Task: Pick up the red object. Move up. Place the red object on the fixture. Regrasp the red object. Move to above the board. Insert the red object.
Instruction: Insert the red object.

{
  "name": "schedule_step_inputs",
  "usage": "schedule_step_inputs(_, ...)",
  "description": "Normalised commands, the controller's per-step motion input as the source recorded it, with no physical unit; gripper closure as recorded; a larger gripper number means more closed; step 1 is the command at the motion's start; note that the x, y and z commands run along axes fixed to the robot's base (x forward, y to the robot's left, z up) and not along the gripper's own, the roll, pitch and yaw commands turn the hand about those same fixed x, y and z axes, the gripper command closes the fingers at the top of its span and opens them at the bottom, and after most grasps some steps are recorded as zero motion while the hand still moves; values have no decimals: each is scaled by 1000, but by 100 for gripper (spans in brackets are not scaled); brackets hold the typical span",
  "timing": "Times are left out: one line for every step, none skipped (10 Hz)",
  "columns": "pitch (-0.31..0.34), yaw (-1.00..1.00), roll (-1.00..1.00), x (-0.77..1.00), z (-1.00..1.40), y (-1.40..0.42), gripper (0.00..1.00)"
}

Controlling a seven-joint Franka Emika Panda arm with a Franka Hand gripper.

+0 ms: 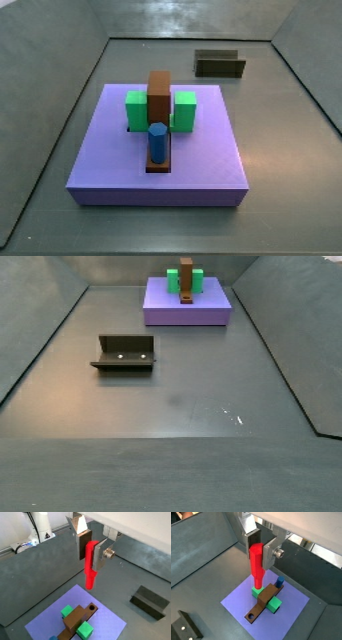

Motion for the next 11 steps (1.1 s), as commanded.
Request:
schedule_step_inputs(0,0,0,0,-69,0,100)
schedule_step_inputs(-79,0,-47,100,-443,106,100)
schedule_step_inputs(-154,0,-174,137,-703,183,100)
schedule_step_inputs(-186,0,-177,171,-674,157,100)
schedule_step_inputs(-180,0,-177,183,-686,177,100)
schedule_step_inputs(-176,0,-180,191,-686,191,100)
schedule_step_inputs(-176,0,-179,109,-660,406,100)
schedule_step_inputs(-220,0,90,-271,-763,520,100)
schedule_step_inputs(-207,0,163,-491,-714,517,100)
schedule_step_inputs(-300,0,66,-680,-691,217,100)
schedule_step_inputs(-331,31,0,-503,-623,0,100)
